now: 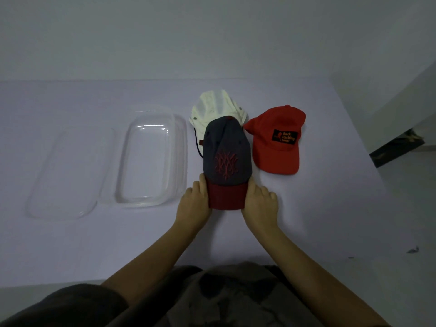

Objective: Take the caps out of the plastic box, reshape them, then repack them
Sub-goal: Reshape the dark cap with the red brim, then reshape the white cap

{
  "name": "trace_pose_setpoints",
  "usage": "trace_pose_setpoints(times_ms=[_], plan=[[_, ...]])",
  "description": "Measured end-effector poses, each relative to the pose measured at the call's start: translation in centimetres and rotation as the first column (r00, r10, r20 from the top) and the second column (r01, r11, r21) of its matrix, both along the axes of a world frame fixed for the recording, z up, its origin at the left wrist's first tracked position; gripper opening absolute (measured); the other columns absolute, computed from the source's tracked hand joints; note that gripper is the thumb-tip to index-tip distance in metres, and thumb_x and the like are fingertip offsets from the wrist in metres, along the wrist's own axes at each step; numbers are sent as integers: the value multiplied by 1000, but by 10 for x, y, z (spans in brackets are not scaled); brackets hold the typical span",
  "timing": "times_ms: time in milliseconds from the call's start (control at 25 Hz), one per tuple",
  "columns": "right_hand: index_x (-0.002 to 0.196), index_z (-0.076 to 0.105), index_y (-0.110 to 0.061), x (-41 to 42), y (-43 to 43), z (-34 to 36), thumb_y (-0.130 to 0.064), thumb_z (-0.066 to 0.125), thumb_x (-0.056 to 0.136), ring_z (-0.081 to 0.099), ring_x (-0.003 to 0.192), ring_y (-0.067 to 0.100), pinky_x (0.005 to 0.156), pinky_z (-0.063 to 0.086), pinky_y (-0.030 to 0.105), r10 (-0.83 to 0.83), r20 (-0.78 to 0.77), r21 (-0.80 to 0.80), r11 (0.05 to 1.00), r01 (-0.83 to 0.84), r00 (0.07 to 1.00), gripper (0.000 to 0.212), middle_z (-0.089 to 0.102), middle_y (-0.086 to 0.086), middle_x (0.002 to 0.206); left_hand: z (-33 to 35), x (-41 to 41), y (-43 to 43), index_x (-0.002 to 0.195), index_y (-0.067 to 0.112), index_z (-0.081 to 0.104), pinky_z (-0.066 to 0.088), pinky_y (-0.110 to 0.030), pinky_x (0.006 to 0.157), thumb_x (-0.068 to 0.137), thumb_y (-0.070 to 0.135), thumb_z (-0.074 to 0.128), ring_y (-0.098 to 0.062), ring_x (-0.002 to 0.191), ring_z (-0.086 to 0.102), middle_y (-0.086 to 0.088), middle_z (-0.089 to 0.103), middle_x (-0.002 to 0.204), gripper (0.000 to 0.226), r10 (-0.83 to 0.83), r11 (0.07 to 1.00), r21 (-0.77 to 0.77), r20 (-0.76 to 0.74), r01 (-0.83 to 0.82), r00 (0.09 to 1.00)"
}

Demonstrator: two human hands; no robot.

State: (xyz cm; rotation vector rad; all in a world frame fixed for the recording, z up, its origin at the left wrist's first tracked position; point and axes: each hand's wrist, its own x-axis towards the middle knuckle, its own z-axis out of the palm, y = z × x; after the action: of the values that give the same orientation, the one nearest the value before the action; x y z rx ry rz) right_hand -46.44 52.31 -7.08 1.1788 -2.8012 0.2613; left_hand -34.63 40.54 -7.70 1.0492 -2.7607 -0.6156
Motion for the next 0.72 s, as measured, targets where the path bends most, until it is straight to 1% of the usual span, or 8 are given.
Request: trace_pose_setpoints(times_ms=[120,200,240,320,440,560,640,720], plan=[[112,63,-1,4,4,-25,-6,45,72,60,57,19,50,45,28,77,21,65,995,-78,997,45,65,3,66,-25,11,10,137,-6,32,48,-34,45,71,-2,67,-29,61,60,-17,61,85,75,-9,1000,0,163,9,987],[115,61,-1,3,14,-34,-3,56,64,62,61,21,52,47,29,111,105,141,982,-125,988,52,66,5,73,-29,17,15,147,-1,13,51,-39,66,87,6,53,-32,87,60,-19,56,109,72,-6,999,44,211,-3,978],[118,59,0,2,20,-37,0,66,53,63,65,22,53,48,29,108,169,186,973,-139,980,65,67,7,77,-27,19,17,148,2,6,49,-40,75,90,8,47,-32,97,56,-18,51,118,71,-9,994,105,223,-15,975],[130,50,-2,-4,32,-37,3,73,46,63,82,28,63,49,34,62,293,239,962,-136,954,86,67,11,95,-21,22,17,149,6,0,46,-38,83,87,5,46,-31,104,51,-16,46,126,77,25,981,186,205,-64,978],[143,29,-4,-26,38,-28,2,62,69,51,114,31,88,45,39,-4,373,170,983,-64,928,81,51,16,130,1,19,6,149,8,4,46,-35,87,81,0,52,-29,109,50,-16,44,131,84,95,964,237,115,-120,989],[142,32,-3,-55,13,-7,6,55,76,47,116,32,89,44,38,-13,382,-41,999,31,924,71,47,17,132,29,-7,-18,147,3,16,43,-37,95,82,4,55,-31,118,49,-19,43,139,76,156,961,244,-85,-131,984],[138,38,-3,-76,-16,9,0,52,83,46,114,31,89,43,37,11,385,-184,981,65,923,57,49,17,128,49,-34,-37,143,3,28,41,-29,85,85,5,54,-24,106,53,-17,49,132,64,215,952,262,-208,-157,954],[135,43,-7,-92,-46,23,-20,49,93,46,120,29,97,39,36,94,457,-278,960,42,884,44,50,14,130,66,-63,-59,132,2,42,36,-23,75,90,9,51,-12,87,50,-9,57,112,44,277,929,325,-294,-177,915]])
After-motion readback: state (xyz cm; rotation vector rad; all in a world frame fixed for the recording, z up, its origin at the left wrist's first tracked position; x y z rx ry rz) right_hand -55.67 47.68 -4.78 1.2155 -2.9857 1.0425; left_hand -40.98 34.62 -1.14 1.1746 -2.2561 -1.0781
